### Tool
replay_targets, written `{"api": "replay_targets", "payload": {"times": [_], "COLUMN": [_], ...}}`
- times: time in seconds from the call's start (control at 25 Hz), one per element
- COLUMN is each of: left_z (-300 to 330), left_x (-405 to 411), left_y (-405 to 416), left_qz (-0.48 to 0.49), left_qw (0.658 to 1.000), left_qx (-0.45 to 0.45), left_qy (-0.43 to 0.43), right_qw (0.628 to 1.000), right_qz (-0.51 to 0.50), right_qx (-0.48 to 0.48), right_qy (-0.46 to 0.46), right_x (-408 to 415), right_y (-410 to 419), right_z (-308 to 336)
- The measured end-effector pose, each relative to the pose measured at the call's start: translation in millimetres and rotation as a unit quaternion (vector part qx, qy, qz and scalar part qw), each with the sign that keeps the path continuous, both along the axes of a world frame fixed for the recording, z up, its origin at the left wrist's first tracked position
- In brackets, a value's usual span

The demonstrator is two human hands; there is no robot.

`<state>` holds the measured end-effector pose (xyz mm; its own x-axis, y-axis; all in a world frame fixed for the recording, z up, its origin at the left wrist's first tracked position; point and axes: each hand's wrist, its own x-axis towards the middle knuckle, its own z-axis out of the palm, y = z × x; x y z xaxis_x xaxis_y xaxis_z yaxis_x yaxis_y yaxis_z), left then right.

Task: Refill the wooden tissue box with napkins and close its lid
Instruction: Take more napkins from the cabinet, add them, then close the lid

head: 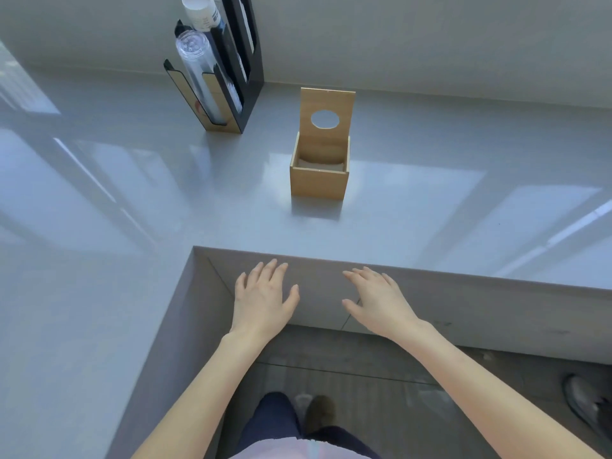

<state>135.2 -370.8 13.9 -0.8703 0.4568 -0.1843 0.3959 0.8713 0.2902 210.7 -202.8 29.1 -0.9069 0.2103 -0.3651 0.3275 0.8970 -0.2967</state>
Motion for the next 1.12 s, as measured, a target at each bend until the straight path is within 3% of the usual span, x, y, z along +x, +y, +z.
{"api": "replay_targets", "payload": {"times": [0.64, 1.12], "left_z": [-30, -82], "left_x": [25, -4], "left_y": [-30, 25], "left_qz": [-0.097, -0.114], "left_qw": [0.993, 0.993], "left_qx": [-0.048, -0.013], "left_qy": [-0.053, 0.003], "right_qw": [0.998, 0.993], "right_qz": [-0.052, -0.035], "right_qx": [0.019, 0.095], "right_qy": [-0.040, 0.065], "right_x": [37, -2], "right_y": [-42, -1], "right_z": [-38, -112]}}
